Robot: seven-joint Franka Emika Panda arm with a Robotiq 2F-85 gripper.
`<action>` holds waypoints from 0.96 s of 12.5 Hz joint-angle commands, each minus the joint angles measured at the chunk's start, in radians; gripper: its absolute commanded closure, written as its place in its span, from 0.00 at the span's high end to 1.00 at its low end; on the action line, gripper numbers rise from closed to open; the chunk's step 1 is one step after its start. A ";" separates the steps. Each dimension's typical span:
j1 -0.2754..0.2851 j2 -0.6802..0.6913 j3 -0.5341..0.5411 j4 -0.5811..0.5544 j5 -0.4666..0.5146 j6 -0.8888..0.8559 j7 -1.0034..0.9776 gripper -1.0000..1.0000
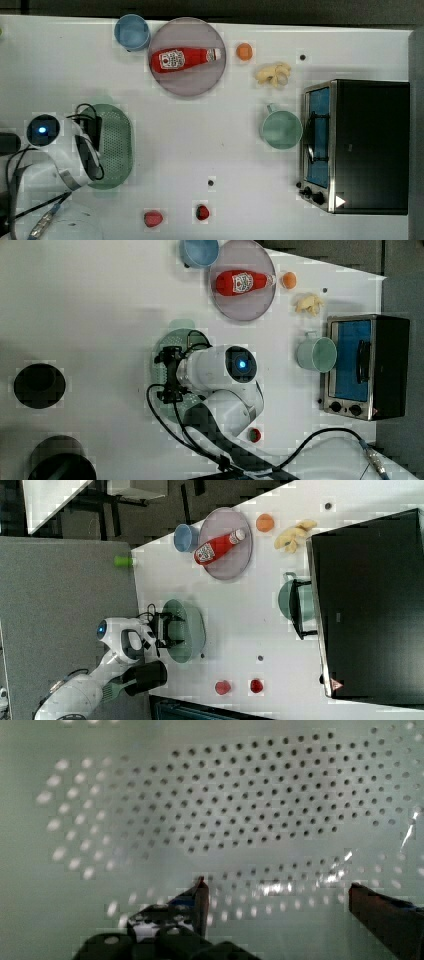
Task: Drag strainer right to left.
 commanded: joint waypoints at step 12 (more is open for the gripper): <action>0.055 -0.376 -0.278 0.088 -0.072 -0.479 -0.536 1.00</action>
